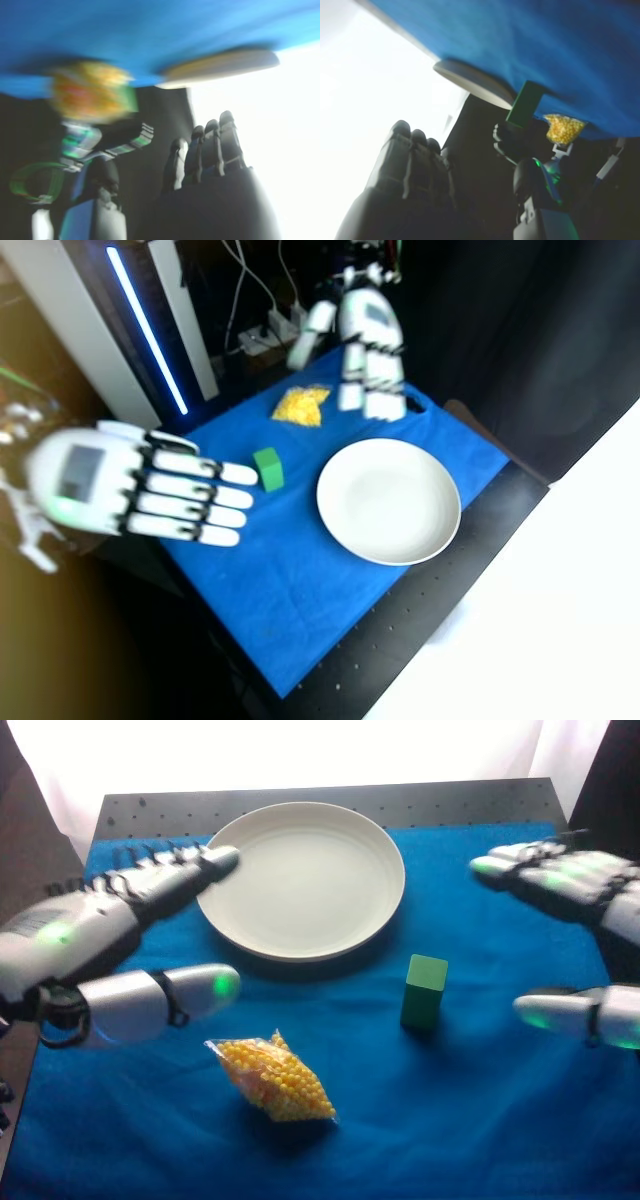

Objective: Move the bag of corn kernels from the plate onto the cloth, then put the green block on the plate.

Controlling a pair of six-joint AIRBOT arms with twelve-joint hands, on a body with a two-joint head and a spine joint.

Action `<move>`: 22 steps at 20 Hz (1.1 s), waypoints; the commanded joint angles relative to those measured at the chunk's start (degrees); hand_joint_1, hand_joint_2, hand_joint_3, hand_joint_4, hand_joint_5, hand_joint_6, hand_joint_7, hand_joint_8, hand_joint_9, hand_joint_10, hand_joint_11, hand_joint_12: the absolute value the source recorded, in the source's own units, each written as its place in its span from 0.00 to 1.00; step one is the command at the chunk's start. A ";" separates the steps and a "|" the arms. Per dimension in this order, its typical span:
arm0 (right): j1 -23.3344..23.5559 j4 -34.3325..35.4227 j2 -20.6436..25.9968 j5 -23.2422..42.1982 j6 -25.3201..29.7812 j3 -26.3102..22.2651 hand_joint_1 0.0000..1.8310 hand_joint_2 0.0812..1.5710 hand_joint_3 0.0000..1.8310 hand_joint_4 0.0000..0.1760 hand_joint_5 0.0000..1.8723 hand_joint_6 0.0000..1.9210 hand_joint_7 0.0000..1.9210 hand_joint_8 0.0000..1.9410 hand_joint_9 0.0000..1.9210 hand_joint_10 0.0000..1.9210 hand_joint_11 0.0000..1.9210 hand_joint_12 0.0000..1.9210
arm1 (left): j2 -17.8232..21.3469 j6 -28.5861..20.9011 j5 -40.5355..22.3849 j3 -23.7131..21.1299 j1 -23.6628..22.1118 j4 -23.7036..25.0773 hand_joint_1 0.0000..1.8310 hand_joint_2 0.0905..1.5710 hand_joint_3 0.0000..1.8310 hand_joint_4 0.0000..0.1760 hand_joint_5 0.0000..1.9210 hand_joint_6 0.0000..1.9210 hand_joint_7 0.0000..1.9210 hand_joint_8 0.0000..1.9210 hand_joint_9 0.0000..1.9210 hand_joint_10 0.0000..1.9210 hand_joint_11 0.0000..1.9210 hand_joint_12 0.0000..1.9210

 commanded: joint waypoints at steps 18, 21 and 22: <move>11.23 -13.10 -9.09 -5.78 6.31 5.39 0.65 0.80 0.00 0.00 0.36 0.73 0.38 0.76 0.44 0.93 0.30 0.99 | 1.22 -0.07 -20.21 -2.74 8.35 -7.66 0.13 0.80 0.00 0.47 0.02 0.00 0.03 0.00 0.02 0.00 0.00 0.13; 12.95 -14.96 -7.47 -1.73 8.99 5.08 0.66 0.79 0.00 0.00 0.35 0.63 0.43 0.78 0.44 0.86 0.33 1.00 | 1.18 -0.07 -20.16 -2.74 8.39 -7.75 0.13 0.81 0.00 0.53 0.03 0.00 0.03 0.00 0.02 0.00 0.00 0.12; 14.50 -16.17 -6.87 -1.00 10.29 5.41 0.65 0.80 0.00 0.00 0.33 0.66 0.43 0.78 0.45 0.82 0.35 0.99 | 1.16 -0.08 -20.28 -2.74 8.43 -7.84 0.14 0.81 0.00 0.56 0.03 0.00 0.03 0.00 0.03 0.00 0.00 0.14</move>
